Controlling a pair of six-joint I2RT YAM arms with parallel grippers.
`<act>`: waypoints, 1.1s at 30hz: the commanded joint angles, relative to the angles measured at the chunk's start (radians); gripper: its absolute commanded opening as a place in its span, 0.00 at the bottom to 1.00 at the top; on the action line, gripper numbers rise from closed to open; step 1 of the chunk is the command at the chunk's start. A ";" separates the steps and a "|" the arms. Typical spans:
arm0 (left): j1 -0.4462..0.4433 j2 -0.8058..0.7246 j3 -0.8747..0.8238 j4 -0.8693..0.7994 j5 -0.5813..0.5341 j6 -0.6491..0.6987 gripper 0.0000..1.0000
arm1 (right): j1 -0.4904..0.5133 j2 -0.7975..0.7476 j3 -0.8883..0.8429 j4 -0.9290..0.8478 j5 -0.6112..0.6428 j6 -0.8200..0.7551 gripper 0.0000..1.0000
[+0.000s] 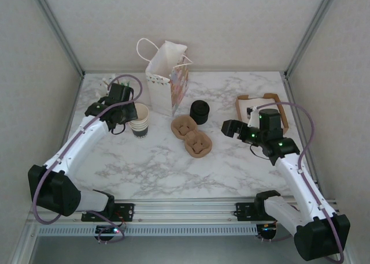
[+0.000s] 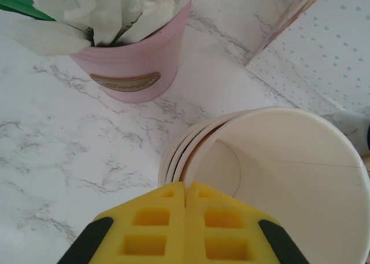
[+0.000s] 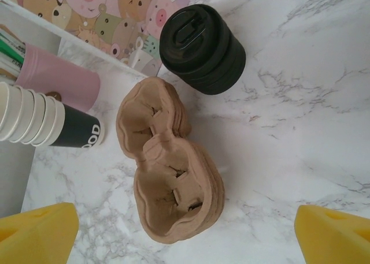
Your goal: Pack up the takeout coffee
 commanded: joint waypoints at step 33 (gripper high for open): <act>0.136 -0.095 -0.072 0.050 0.199 0.050 0.00 | 0.501 0.826 0.512 0.465 -0.127 0.415 0.56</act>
